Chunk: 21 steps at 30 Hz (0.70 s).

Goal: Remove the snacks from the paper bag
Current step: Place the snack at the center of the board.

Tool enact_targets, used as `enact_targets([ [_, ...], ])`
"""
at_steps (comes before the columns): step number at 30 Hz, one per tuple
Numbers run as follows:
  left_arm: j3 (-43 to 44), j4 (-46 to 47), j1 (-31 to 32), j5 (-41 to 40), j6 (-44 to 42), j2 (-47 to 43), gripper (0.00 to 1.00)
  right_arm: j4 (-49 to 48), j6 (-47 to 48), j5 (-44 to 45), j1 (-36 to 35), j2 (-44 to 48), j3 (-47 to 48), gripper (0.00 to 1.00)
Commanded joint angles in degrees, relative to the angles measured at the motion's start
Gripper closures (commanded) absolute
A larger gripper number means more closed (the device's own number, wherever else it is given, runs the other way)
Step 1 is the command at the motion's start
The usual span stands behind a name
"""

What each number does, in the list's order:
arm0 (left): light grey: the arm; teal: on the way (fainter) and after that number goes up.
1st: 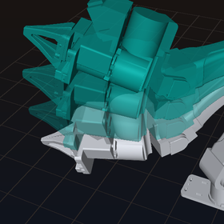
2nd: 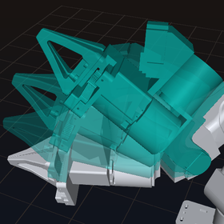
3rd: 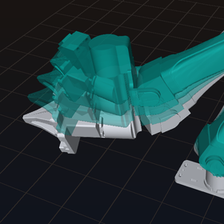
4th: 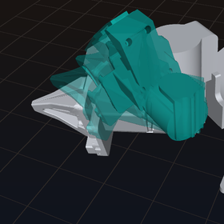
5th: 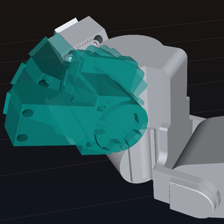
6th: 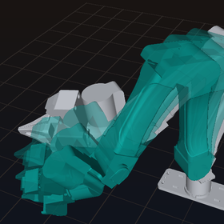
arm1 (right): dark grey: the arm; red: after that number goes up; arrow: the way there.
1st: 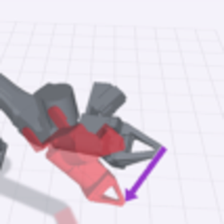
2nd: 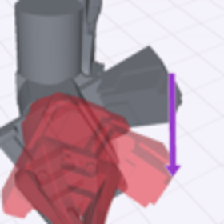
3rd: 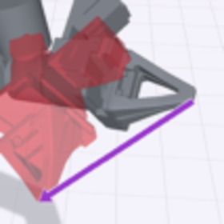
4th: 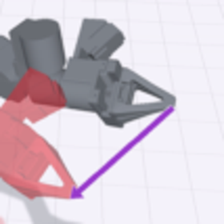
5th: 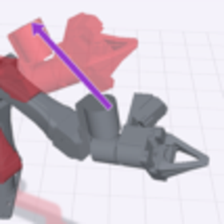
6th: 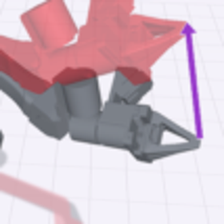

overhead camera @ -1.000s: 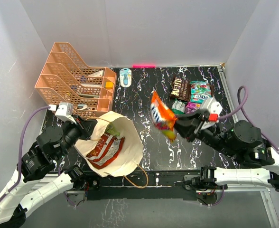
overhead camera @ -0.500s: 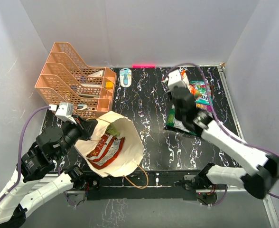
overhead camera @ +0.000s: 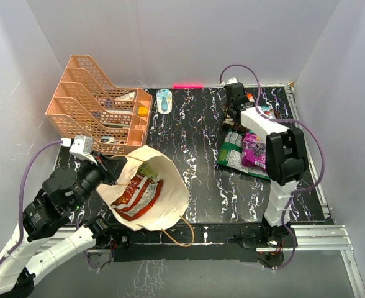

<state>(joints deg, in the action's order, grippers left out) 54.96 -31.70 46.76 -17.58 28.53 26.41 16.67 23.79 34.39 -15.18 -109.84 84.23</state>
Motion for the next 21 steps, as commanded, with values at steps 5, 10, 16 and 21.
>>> enact_targets([
  [5, 0.92, 0.78, -0.09, -1.39, -1.63, -0.97, 1.0, 2.17, -1.52, 7.38, 0.68, -9.48, 16.52, 0.93],
  [10, 0.9, 0.1, -0.16, -1.71, -2.41, -0.84, 1.0, 7.5, -3.97, 10.57, 0.69, -15.33, 22.49, 0.93],
  [16, 0.56, 0.66, -0.15, -1.89, -2.52, -0.67, 1.0, 13.55, -8.79, 12.31, 0.66, -19.67, 25.84, 0.92],
  [21, 0.75, 0.89, -0.12, -1.02, -2.61, 0.41, 1.0, 14.91, -11.87, 8.93, 0.77, -22.96, 28.06, 0.9],
])
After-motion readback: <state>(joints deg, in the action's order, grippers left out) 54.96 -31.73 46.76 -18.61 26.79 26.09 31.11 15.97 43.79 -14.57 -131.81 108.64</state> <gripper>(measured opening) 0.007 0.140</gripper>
